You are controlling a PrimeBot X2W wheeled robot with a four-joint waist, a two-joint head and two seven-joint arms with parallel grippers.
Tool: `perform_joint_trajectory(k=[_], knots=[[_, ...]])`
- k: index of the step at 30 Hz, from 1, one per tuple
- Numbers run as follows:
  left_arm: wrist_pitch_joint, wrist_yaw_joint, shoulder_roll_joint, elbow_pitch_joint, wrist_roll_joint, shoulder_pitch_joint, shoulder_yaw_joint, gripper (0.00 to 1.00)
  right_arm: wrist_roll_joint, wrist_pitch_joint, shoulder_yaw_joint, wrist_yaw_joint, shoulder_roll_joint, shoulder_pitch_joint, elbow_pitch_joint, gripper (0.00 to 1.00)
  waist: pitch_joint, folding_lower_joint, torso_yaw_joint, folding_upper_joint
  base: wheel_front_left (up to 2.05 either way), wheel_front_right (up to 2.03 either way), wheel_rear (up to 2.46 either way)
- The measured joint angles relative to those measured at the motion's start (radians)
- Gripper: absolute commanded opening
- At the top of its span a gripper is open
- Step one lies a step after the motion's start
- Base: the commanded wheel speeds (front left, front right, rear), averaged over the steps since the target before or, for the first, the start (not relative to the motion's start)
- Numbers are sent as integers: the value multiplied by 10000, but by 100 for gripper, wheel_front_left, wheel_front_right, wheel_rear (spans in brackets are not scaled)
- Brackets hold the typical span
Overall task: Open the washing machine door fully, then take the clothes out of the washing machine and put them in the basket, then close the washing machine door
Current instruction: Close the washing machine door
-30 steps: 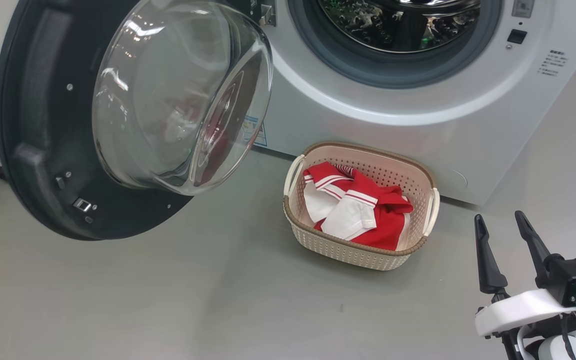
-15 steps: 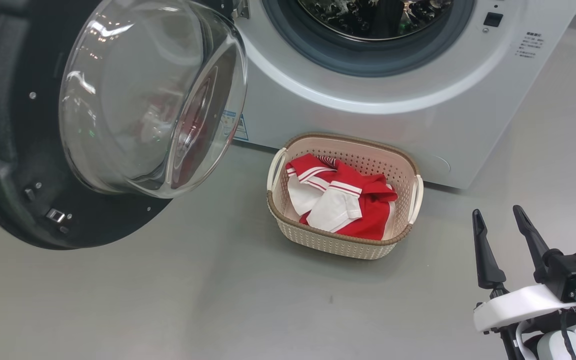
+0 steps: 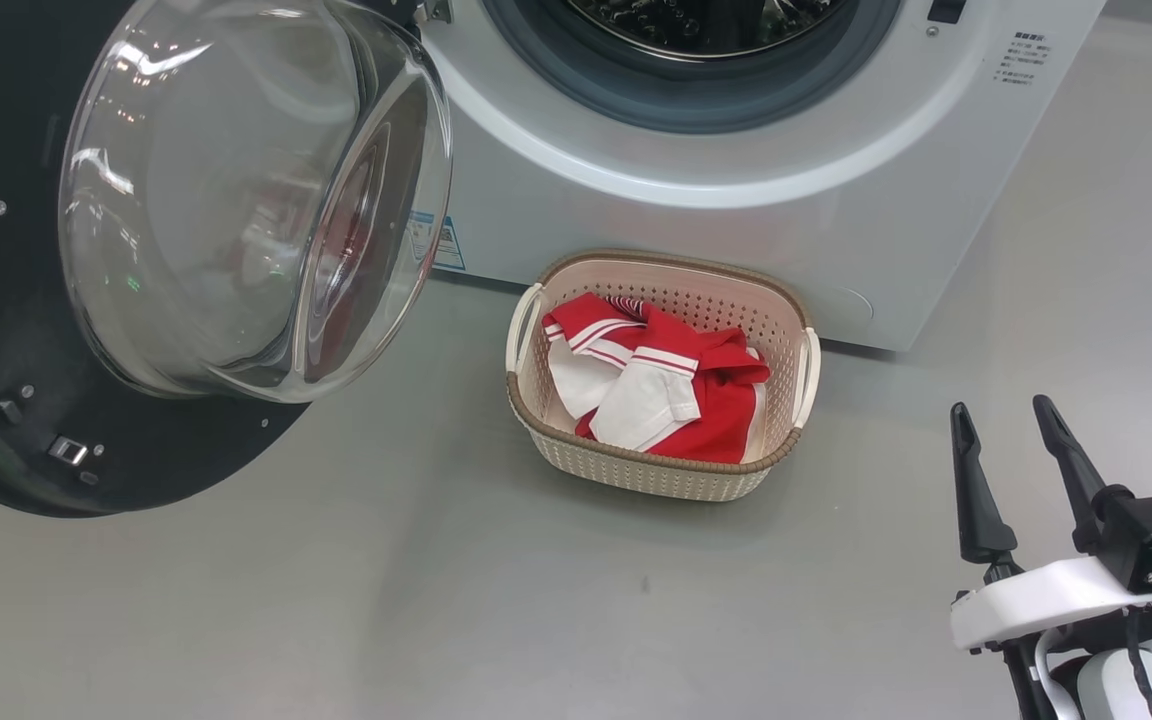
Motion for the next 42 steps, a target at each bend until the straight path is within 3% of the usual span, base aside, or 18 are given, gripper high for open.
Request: perform_joint_trajectory(k=[12, 29, 42], knots=[[558, -267, 111, 368, -50, -196, -155, 0, 2, -33, -88, -12, -4, -2, 13, 100, 48, 0, -51, 0, 0, 0, 0], [2558, -1557, -194, -238, -1003, 2, -905, 0, 2, -48, -102, -12, -15, -1, 113, 100, -43, 0, 11, 0, 0, 0, 0], [3442, -1833, -439, -1014, -1509, 686, -1016, 0, 17, -123, -31, -12, 6, 8, 155, 100, -125, 0, -155, 0, 0, 0, 0]])
